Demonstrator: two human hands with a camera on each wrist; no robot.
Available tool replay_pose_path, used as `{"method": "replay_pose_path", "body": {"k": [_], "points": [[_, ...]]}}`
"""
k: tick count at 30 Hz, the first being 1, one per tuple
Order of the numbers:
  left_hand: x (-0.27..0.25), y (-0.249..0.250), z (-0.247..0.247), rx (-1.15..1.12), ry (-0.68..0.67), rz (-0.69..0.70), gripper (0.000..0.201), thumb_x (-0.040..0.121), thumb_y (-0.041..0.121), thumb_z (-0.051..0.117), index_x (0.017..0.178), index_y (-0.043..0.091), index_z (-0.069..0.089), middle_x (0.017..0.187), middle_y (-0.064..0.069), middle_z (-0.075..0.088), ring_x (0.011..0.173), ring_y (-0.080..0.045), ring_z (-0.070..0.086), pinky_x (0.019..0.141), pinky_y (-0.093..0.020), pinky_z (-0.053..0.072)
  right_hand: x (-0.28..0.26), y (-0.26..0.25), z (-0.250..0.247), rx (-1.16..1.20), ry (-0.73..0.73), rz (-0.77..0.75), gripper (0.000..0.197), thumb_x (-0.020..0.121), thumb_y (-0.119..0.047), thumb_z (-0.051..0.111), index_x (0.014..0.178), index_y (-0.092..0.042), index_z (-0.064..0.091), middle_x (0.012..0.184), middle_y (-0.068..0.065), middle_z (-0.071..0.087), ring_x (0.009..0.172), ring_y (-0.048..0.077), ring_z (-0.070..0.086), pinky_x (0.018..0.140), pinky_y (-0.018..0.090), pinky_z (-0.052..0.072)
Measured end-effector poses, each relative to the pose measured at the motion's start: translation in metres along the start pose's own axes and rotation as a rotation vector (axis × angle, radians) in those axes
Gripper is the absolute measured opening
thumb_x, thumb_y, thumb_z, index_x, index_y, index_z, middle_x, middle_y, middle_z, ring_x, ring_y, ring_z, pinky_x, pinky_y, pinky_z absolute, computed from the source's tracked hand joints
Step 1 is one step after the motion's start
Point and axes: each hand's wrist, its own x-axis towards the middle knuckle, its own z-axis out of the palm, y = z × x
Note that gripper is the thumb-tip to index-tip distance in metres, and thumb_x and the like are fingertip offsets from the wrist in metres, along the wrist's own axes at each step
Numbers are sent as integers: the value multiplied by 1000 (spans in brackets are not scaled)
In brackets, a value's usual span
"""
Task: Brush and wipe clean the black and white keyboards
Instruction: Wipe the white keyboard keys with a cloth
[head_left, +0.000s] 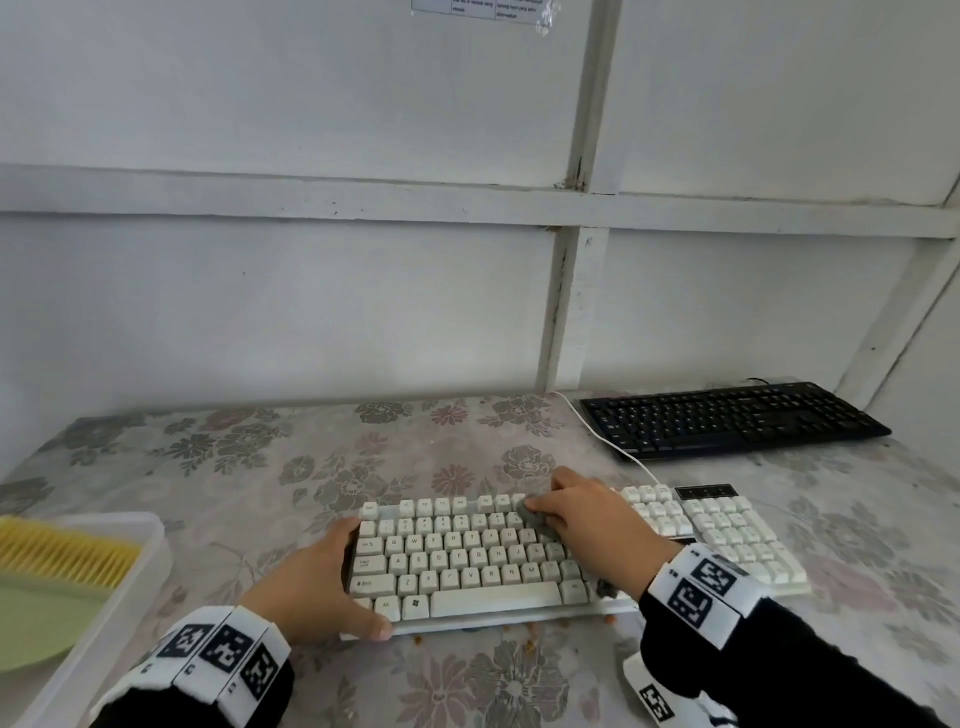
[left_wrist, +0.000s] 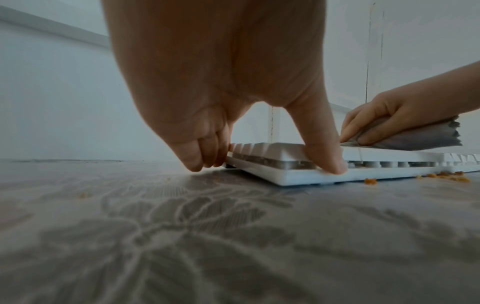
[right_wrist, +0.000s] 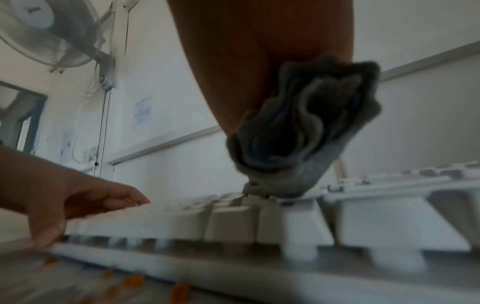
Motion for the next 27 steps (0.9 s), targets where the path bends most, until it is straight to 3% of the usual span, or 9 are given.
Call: {"method": "replay_pose_path", "body": {"k": [4, 7, 11, 14, 17, 19, 23, 27], "points": [[-1, 1, 0, -10, -2, -14, 110, 59, 38, 83, 143, 29, 13, 110, 18, 45, 100, -6, 47, 85, -18, 36, -8, 19, 2, -55, 12, 33, 26, 94, -10, 45, 99, -23, 67, 78, -10, 31, 79, 17, 42, 54, 16, 25], [0, 0, 0, -7, -11, -11, 113, 57, 41, 83, 143, 30, 12, 113, 20, 46, 103, -5, 49, 88, -19, 37, -15, 38, -7, -61, 16, 69, 22, 96, -22, 48, 93, -21, 69, 77, -9, 35, 76, 14, 47, 57, 20, 31], [0, 0, -1, 9, -3, -11, 110, 58, 41, 83, 143, 31, 13, 111, 20, 45, 99, -4, 47, 85, -18, 35, -24, 57, -21, -130, -21, 147, 21, 95, -29, 51, 95, -23, 71, 81, -8, 40, 67, 5, 43, 54, 13, 25], [2, 1, 0, 17, -4, -16, 110, 58, 42, 83, 143, 31, 13, 111, 20, 46, 99, -4, 47, 84, -18, 35, -22, 48, -34, -113, -51, 158, 26, 95, -29, 50, 92, -14, 70, 79, -9, 36, 63, 1, 40, 51, 12, 26], [3, 0, 0, 39, 0, -18, 110, 58, 45, 82, 142, 32, 13, 111, 20, 47, 98, -4, 48, 83, -17, 36, -10, 16, -37, 13, -24, 89, 33, 94, -39, 50, 93, -13, 69, 88, -8, 43, 74, 5, 49, 70, 11, 40], [3, -1, 0, 42, 1, -15, 111, 56, 46, 82, 142, 32, 13, 111, 20, 47, 99, -4, 49, 83, -17, 37, -2, -14, -30, 93, -102, 1, 30, 94, -39, 51, 93, -16, 69, 90, -9, 42, 78, 8, 48, 76, 16, 42], [3, -3, 0, 17, -4, -6, 112, 54, 45, 84, 142, 33, 16, 116, 19, 50, 103, -5, 52, 89, -21, 40, 8, -35, -9, 15, -116, -108, 20, 92, -13, 52, 79, -20, 67, 76, -11, 29, 75, 16, 41, 57, 15, 28], [2, -2, -1, 31, -9, -6, 110, 55, 46, 83, 141, 34, 15, 117, 18, 51, 103, -6, 52, 92, -22, 41, -3, -7, -10, -8, -66, -54, 20, 94, -18, 51, 86, -13, 69, 75, -15, 29, 61, 1, 35, 53, 12, 24]]}}
